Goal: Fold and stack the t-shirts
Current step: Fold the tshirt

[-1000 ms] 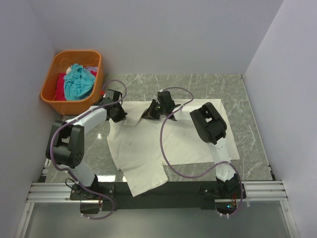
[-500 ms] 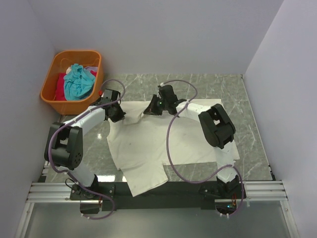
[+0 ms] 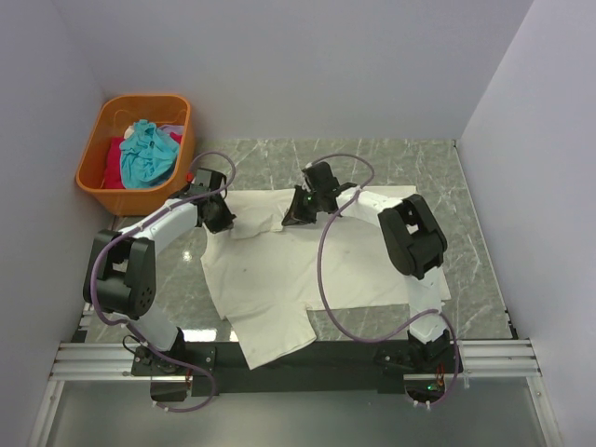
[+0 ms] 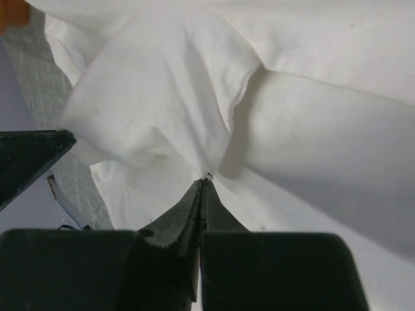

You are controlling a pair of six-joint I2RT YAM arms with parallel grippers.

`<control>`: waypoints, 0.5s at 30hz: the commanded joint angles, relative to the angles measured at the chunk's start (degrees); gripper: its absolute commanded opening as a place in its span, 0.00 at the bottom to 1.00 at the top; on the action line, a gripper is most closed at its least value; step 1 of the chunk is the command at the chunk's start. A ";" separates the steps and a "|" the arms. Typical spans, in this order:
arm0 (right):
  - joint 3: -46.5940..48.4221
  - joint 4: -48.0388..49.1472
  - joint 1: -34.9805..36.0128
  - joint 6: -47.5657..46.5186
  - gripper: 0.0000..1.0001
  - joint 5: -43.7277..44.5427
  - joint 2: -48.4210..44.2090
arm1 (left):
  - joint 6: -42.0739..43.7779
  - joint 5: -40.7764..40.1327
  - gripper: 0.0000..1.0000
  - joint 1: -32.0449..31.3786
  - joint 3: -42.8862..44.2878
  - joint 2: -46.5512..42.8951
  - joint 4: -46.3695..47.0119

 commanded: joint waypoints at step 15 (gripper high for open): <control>3.13 -10.50 -3.60 -8.19 0.00 -2.75 -5.79 | 1.14 4.54 0.06 -0.35 -1.59 -2.33 -2.33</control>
